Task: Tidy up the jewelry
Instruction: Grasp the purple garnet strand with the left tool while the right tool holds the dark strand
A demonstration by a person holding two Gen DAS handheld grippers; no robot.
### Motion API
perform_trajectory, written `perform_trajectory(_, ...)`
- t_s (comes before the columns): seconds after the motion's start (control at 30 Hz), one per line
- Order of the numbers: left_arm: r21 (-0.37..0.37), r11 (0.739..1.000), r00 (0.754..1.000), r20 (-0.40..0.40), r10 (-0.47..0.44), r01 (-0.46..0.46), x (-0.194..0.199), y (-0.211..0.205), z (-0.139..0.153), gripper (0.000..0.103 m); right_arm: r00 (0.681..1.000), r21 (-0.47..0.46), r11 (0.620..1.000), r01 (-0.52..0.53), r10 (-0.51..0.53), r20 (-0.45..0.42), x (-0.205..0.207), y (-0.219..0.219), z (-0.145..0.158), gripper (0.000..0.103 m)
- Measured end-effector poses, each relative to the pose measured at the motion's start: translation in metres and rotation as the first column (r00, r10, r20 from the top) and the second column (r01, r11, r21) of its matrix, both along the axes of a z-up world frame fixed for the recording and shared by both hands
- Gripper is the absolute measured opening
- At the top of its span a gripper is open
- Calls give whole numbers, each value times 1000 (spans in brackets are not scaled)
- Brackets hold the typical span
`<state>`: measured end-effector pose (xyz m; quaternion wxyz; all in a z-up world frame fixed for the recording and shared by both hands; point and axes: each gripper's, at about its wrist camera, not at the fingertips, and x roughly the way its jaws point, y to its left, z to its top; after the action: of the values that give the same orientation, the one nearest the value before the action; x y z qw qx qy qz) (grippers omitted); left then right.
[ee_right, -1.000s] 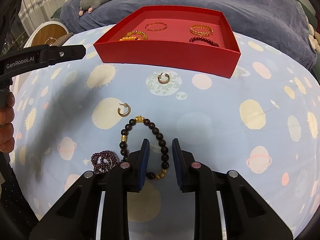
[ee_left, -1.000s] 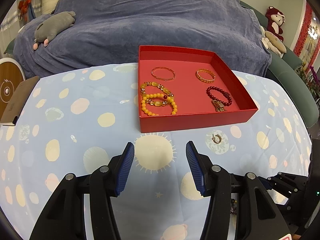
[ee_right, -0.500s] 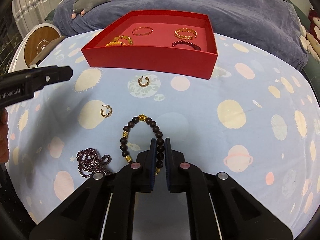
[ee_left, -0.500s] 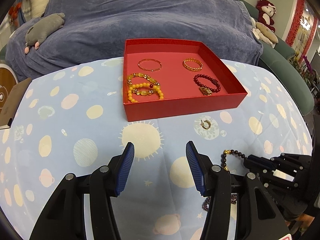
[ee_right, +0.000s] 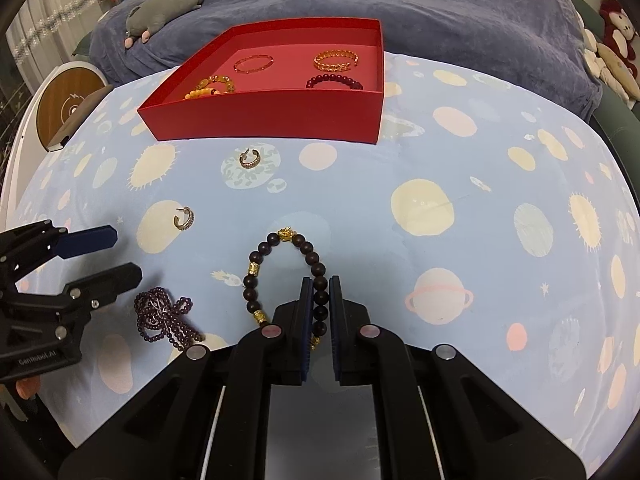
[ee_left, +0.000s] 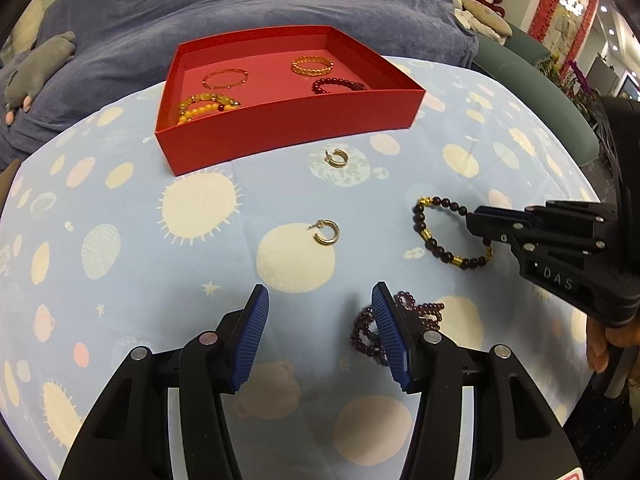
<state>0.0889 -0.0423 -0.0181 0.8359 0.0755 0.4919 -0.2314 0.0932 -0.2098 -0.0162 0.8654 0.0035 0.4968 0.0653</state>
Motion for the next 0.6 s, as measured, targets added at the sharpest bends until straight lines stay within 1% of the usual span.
perform_trajectory(0.13,-24,999,999,3,-48,48,-9,-8,0,51,1000,13,1000,9,-9,-9,0,-3,-2,8)
perform_trajectory(0.4,-17,994,993,-39,-111,110,-19,-23,-14,51,1000,13,1000,4,-4,-15,0,-1,-3,8)
perform_trajectory(0.57,13,992,992,3,-129,128,-23,-29,-18,50,1000,16,1000,2,-2,-14,-1,0,-2,8)
perform_trajectory(0.6,19,992,992,8,-129,129,-23,-30,-18,47,1000,18,1000,2,-1,-13,-1,0,-2,8)
